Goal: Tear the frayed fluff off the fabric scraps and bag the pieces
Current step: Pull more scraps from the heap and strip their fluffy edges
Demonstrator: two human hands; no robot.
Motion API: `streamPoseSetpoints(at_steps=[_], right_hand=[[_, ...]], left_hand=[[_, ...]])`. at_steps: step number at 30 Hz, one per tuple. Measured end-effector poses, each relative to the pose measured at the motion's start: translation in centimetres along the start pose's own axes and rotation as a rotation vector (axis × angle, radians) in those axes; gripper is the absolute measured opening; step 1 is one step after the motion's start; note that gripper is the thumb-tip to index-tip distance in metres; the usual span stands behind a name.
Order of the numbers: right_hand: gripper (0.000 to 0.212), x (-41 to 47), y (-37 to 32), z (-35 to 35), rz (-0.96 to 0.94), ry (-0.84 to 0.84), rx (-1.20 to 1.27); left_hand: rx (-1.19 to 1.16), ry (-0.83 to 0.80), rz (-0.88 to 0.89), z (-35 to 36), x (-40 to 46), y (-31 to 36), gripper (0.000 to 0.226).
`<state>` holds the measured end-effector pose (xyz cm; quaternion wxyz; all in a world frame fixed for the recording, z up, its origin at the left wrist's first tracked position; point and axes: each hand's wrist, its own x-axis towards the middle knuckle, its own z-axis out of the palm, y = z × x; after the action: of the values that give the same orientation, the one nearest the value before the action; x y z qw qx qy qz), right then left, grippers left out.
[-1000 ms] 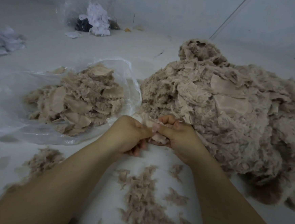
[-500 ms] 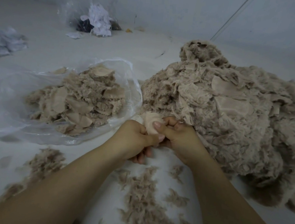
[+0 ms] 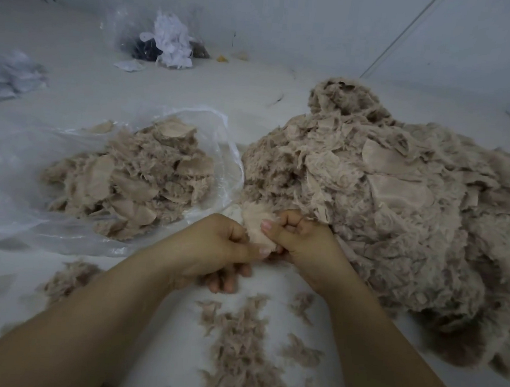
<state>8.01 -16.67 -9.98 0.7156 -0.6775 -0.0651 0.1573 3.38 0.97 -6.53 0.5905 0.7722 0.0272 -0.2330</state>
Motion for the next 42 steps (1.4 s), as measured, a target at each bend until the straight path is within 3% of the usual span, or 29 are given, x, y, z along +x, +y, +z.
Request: streamPoseSetpoints(at_steps=[6, 10, 12, 14, 16, 19, 22, 25, 28, 30, 33, 39, 42], right_hand=[[0.027, -0.4, -0.4, 0.3, 0.019, -0.018, 0.026], [0.029, -0.4, -1.0, 0.5, 0.050, -0.028, 0.104], [0.029, -0.5, -1.3, 0.6, 0.070, -0.015, 0.095], [0.033, -0.6, -1.5, 0.7, 0.084, 0.012, 0.074], [0.037, -0.6, -1.6, 0.7, 0.097, 0.045, 0.053], [0.039, -0.6, -1.6, 0.8, 0.123, 0.098, 0.047], [0.036, -0.5, -1.5, 0.8, 0.134, 0.105, 0.081], [0.025, -0.4, -1.4, 0.6, 0.117, 0.064, 0.056], [0.015, -0.4, -1.2, 0.8, 0.084, 0.048, 0.004], [0.021, -0.4, -1.2, 0.9, 0.077, 0.049, 0.008], [0.032, -0.4, -1.4, 0.8, 0.077, 0.027, 0.022], [0.008, -0.3, -1.0, 0.3, 0.080, -0.025, -0.022], [0.019, -0.1, -0.6, 0.1, 0.080, -0.035, 0.021]], left_hand=[[-0.015, 0.127, 0.024, 0.6, 0.9, 0.1, 0.028], [-0.541, 0.595, 0.313, -1.4, 2.0, 1.9, 0.010], [-0.605, 0.672, 0.383, -2.4, 2.7, 2.6, 0.026], [-0.345, 0.624, 0.298, -1.9, 3.1, 2.4, 0.030], [-0.021, 0.545, 0.258, -0.8, 3.6, 1.5, 0.009], [0.477, 0.546, 0.244, 0.3, 4.4, 0.3, 0.027], [0.607, 0.493, 0.193, 0.5, 4.6, -0.4, 0.022], [0.666, 0.516, 0.275, 0.6, 4.7, -0.9, 0.020], [0.310, 0.515, 0.357, 1.1, 4.1, -0.9, 0.018], [0.079, 0.484, 0.355, 1.5, 3.5, -0.9, 0.016], [-0.002, 0.477, 0.363, 1.8, 3.1, -1.0, 0.013], [-0.141, 0.411, 0.298, 2.0, 2.5, -1.3, 0.013], [-0.297, 0.435, 0.221, 1.8, 2.6, -1.1, 0.016]])
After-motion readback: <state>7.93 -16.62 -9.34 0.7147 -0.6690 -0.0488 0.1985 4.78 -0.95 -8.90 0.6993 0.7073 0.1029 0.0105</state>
